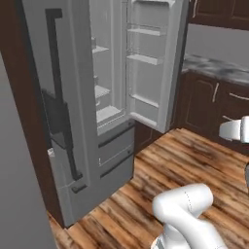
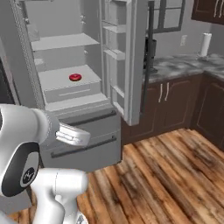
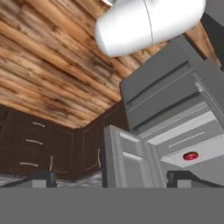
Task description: Take the cupcake and donut from the fridge and place them on the empty tray on the dining counter.
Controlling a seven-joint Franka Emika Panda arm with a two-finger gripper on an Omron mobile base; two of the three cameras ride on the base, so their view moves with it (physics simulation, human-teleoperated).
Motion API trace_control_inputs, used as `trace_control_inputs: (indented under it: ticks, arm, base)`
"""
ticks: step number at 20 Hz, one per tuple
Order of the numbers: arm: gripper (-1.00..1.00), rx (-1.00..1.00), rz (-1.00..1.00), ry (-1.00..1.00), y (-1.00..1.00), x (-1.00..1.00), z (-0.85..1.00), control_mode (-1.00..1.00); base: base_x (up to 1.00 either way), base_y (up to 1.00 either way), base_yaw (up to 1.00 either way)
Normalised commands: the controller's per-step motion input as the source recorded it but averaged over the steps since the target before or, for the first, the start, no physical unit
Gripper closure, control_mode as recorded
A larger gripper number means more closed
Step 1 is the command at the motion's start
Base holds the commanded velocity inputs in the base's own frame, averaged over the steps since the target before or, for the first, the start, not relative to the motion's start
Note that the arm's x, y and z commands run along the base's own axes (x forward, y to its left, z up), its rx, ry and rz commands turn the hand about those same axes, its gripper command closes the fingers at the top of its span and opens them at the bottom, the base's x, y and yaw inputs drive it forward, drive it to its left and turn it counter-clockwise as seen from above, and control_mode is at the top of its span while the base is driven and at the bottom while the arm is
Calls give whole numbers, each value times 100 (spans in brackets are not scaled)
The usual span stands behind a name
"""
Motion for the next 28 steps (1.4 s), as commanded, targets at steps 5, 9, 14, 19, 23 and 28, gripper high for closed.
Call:
trace_control_inputs:
  ticks: [5,9,14,19,23,28]
  arm:
    - [-100,0,0,0,0,0,0,100]
    - [-100,0,0,0,0,0,0,100]
    - [-100,0,0,0,0,0,0,100]
    - [-100,0,0,0,0,0,0,100]
    - [-100,0,0,0,0,0,0,100]
    - [-100,0,0,0,0,0,0,100]
  base:
    - [82,-18,42]
    - [70,-22,39]
    - [66,-22,34]
    - [71,-15,29]
    - [88,-1,26]
    - [93,-9,25]
